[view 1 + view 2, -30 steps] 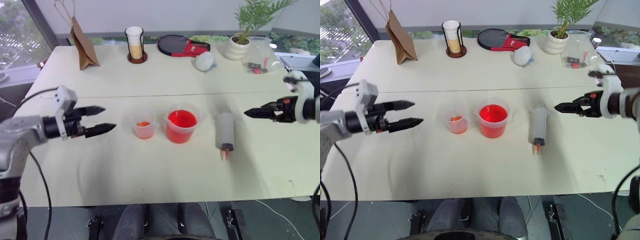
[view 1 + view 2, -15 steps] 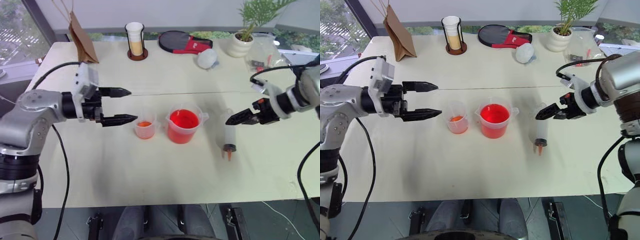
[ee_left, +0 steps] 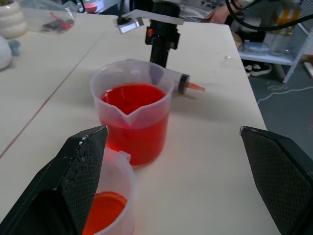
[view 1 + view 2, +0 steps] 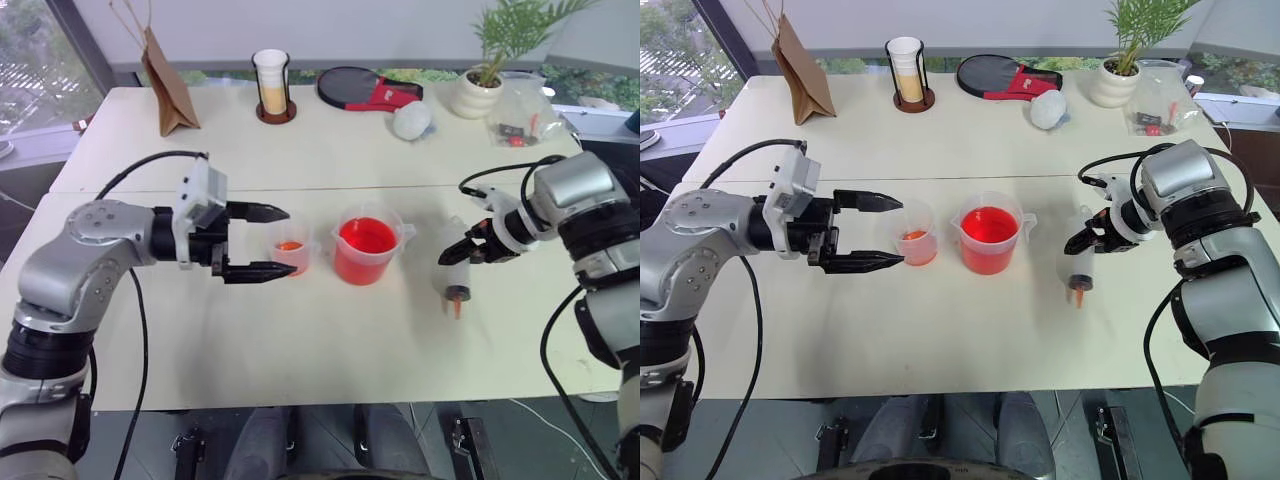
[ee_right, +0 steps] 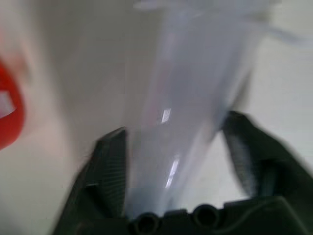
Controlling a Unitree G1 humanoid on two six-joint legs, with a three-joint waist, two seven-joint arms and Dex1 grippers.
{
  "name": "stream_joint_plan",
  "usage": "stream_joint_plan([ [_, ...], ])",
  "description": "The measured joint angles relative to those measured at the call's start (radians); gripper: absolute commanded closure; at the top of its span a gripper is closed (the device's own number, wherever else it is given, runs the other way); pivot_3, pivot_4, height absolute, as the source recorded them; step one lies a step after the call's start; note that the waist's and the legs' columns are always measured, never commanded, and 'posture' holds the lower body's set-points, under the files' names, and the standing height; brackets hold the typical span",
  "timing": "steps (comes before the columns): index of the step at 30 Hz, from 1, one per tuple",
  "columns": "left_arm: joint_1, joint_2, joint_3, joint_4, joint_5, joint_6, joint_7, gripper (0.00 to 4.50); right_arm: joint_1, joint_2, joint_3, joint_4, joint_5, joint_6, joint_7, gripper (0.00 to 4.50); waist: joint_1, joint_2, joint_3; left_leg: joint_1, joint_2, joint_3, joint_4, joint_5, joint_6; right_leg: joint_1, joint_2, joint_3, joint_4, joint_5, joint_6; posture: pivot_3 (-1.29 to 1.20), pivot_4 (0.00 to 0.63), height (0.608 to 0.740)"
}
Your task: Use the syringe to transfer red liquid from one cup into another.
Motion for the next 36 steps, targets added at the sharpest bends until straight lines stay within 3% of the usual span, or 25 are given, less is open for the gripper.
stream_joint_plan([
  [3,0.0,-0.001,0.0,0.003,0.001,-0.001,-0.001,0.0,-0.001,0.011,-0.023,0.006,-0.007,0.015,-0.014,3.11,0.0,0.0,0.0,0.002,0.0,0.0,0.0,0.0,0.0,0.002,0.0,0.0,0.001,0.0,0.0,0.0,0.15,0.74],
  [7,0.0,-0.002,0.008,0.018,-0.012,0.004,0.002,0.0,-0.01,0.035,-0.161,0.057,0.0,0.038,-0.047,3.11,0.0,0.001,0.001,0.002,0.0,0.0,0.0,0.0,0.0,0.001,0.001,0.0,0.002,0.0,0.0,0.0,0.15,0.74],
  [9,-0.002,-0.002,0.023,0.049,-0.022,0.008,0.004,0.0,-0.051,0.027,-0.248,0.047,0.01,-0.039,-0.043,3.11,0.0,0.004,0.002,0.002,0.0,0.0,0.0,0.0,0.0,0.001,0.001,0.0,0.002,0.0,0.0,0.0,0.15,0.74],
  [14,-0.078,0.004,0.037,0.174,0.003,-0.016,-0.018,0.0,-0.12,0.018,-0.491,-0.144,0.048,-0.438,-0.006,3.11,0.0,0.004,0.003,0.002,0.002,0.0,-0.001,0.0,0.0,0.0,0.004,0.0,0.003,0.0,0.001,0.0,0.15,0.74],
  [18,-0.179,0.008,0.022,0.295,0.051,-0.064,-0.063,0.0,-0.067,0.143,-0.646,-0.349,0.189,-0.5,0.026,3.11,0.0,0.001,0.001,0.003,0.003,-0.001,0.0,0.0,-0.001,0.001,0.005,0.0,0.003,0.0,0.001,0.0,0.15,0.74],
  [24,-0.244,0.006,0.002,0.39,0.086,-0.099,-0.114,0.0,0.283,0.298,-0.668,-0.734,0.282,-0.633,0.009,3.11,0.007,-0.001,0.0,0.002,0.001,-0.004,0.001,0.0,0.0,0.003,0.003,0.0,0.004,0.0,0.001,0.0,0.15,0.74],
  [27,-0.267,0.003,0.002,0.392,0.085,-0.094,-0.116,0.0,0.453,0.327,-0.649,-0.806,0.287,-0.693,0.01,3.11,0.007,-0.001,0.001,0.002,0.0,-0.005,0.001,0.0,0.0,0.003,0.003,0.001,0.004,0.0,0.001,0.0,0.15,0.74],
  [31,-0.329,-0.022,0.001,0.392,0.084,-0.085,-0.12,0.0,0.502,0.322,-0.639,-0.812,0.272,-0.755,0.009,3.11,0.001,-0.001,0.001,0.003,0.0,-0.004,0.001,0.001,0.0,0.003,0.003,0.001,0.004,0.0,0.001,0.0,0.15,0.74],
  [36,-0.47,-0.147,-0.024,0.487,0.132,-0.17,-0.101,0.0,0.532,0.322,-0.616,-0.826,0.257,-0.811,0.0,3.11,0.004,-0.001,0.001,0.003,0.001,-0.006,0.001,0.002,-0.002,0.004,0.006,0.001,0.004,0.0,0.001,0.0,0.15,0.74],
])
